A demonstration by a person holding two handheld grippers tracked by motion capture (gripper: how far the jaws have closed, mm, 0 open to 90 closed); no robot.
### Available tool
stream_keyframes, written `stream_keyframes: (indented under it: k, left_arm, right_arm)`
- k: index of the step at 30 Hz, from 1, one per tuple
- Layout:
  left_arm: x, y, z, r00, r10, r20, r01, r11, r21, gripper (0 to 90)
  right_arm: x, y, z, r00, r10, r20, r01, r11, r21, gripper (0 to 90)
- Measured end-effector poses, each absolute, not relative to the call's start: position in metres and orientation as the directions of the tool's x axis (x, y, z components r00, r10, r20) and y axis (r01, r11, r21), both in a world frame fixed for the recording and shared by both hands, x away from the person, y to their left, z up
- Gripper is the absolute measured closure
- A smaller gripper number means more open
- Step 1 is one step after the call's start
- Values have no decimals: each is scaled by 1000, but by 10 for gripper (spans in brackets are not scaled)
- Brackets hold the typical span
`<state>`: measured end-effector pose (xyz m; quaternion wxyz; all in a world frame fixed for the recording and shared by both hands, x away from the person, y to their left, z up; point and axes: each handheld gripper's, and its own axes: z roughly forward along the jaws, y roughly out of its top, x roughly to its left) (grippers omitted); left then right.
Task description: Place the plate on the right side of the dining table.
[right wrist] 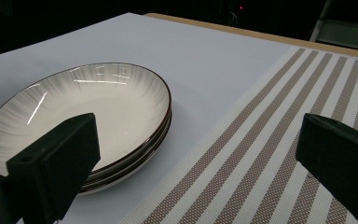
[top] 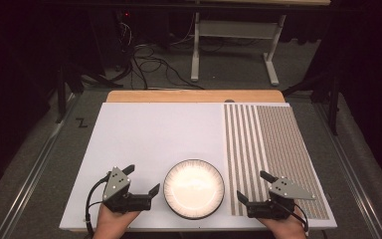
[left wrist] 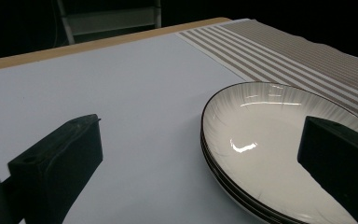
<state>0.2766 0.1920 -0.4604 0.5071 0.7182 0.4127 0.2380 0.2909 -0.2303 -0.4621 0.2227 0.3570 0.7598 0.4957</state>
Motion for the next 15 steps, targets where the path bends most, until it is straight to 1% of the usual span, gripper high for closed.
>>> stream_keyframes:
  k: [15]
  left_arm:
    - [278, 193, -463, 544, 835, -79, 362, -148, 920, 29]
  right_arm:
    - [293, -234, -461, -637, 770, 24, 322, 237, 917, 6]
